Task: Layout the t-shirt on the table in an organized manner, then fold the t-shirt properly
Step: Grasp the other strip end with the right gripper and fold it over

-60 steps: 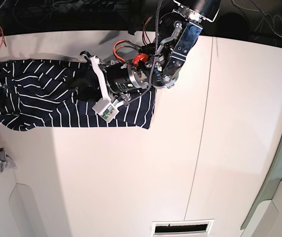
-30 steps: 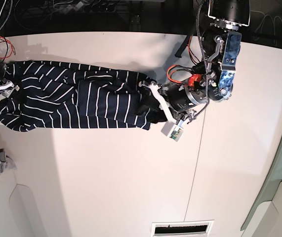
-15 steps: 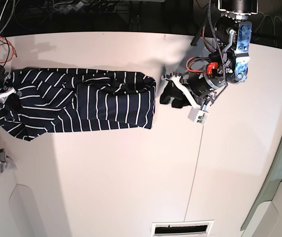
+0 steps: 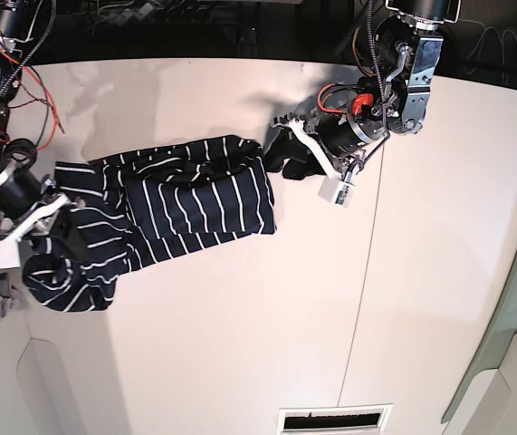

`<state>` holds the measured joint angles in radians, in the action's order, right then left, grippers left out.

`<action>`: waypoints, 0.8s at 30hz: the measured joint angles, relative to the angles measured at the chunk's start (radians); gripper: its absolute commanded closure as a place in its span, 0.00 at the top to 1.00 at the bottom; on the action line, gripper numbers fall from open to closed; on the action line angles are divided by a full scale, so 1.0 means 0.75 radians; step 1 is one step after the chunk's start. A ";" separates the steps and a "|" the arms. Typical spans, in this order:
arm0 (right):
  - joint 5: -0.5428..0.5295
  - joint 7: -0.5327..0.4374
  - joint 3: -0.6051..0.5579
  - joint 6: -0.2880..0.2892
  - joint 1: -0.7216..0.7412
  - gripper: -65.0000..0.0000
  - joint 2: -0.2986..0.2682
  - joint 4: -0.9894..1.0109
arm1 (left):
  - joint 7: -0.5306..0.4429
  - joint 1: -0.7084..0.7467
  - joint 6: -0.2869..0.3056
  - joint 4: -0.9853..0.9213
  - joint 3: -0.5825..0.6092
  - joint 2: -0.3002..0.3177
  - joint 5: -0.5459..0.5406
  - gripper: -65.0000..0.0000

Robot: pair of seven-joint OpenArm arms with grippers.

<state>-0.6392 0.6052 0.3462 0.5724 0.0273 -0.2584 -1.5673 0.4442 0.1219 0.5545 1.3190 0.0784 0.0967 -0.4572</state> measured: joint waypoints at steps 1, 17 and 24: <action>0.027 0.001 -0.056 0.000 0.001 0.00 0.019 -0.004 | 0.001 0.000 0.000 0.000 0.000 0.000 0.000 0.47; 0.365 -0.014 -0.773 -0.007 -0.006 0.61 0.144 -0.006 | 0.002 -0.001 0.001 0.000 0.000 0.001 0.005 0.47; 0.363 -0.057 -0.739 -0.010 -0.007 0.61 0.178 -0.101 | 0.026 0.000 0.005 0.025 -0.034 0.005 0.015 0.47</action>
<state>-0.3668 0.5625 -0.2077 0.5652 0.0219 -0.1249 -1.6432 0.4637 0.1219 0.5579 1.3376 0.0528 0.1001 -0.4458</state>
